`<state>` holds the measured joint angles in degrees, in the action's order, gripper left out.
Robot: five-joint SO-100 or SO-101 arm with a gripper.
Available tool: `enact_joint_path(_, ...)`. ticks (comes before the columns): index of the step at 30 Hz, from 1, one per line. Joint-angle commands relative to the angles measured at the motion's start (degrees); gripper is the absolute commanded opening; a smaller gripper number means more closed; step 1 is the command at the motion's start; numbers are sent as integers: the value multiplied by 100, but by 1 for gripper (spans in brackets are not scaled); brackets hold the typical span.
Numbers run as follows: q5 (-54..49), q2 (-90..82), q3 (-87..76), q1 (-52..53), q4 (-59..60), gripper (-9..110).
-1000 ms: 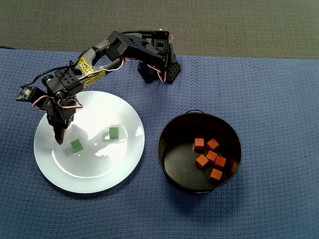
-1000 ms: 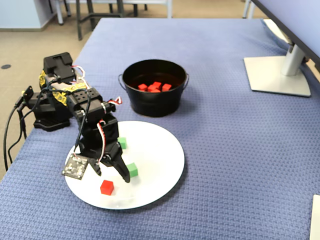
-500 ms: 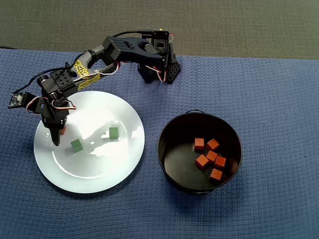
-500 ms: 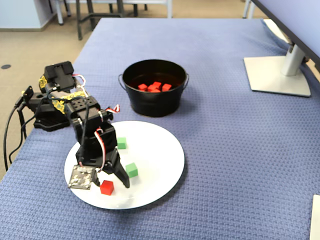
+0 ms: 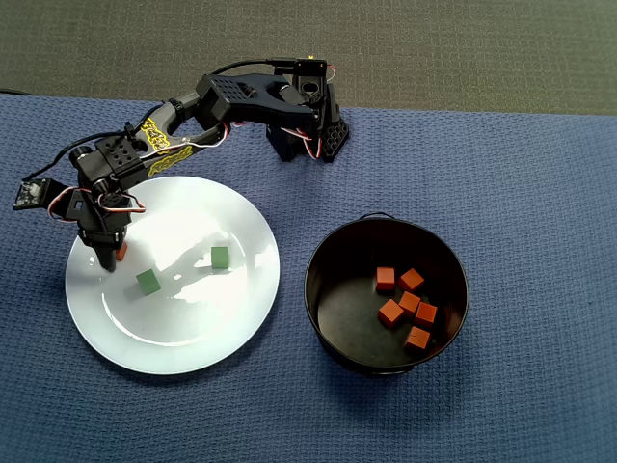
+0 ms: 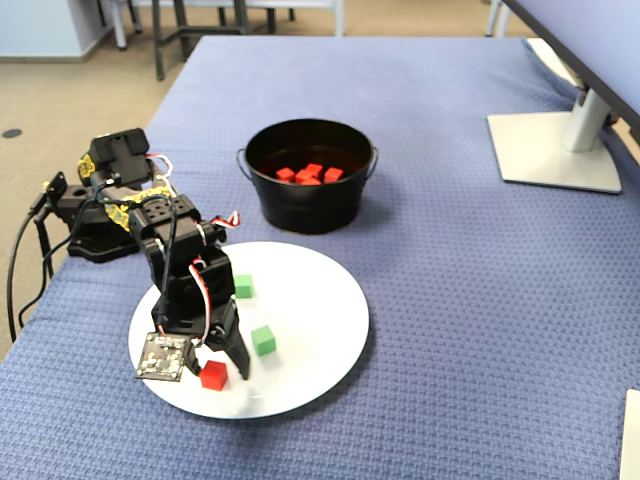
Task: Pick up the red cubes from the white plate and place them in the black recipient
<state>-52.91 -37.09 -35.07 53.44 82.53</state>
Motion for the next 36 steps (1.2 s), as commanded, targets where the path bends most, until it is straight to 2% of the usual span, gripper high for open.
enact_joint_path(1,158,-141,308,26,44,0)
enact_joint_path(6,510,-677,-105,44,-105,0)
enact_joint_path(10,1046,-1793,-817,26,-299,0)
enact_joint_path(15,1389,-3313,-1828,-501,-193,0)
enact_joint_path(20,1925,-4983,-2979,-1433,53,0)
enact_joint_path(26,2892,-6987,-4869,-2830,-624,0)
enact_joint_path(30,3445,-7822,-5968,-3937,-1169,0)
enact_joint_path(36,4034,-8376,-6662,-5150,-1380,0)
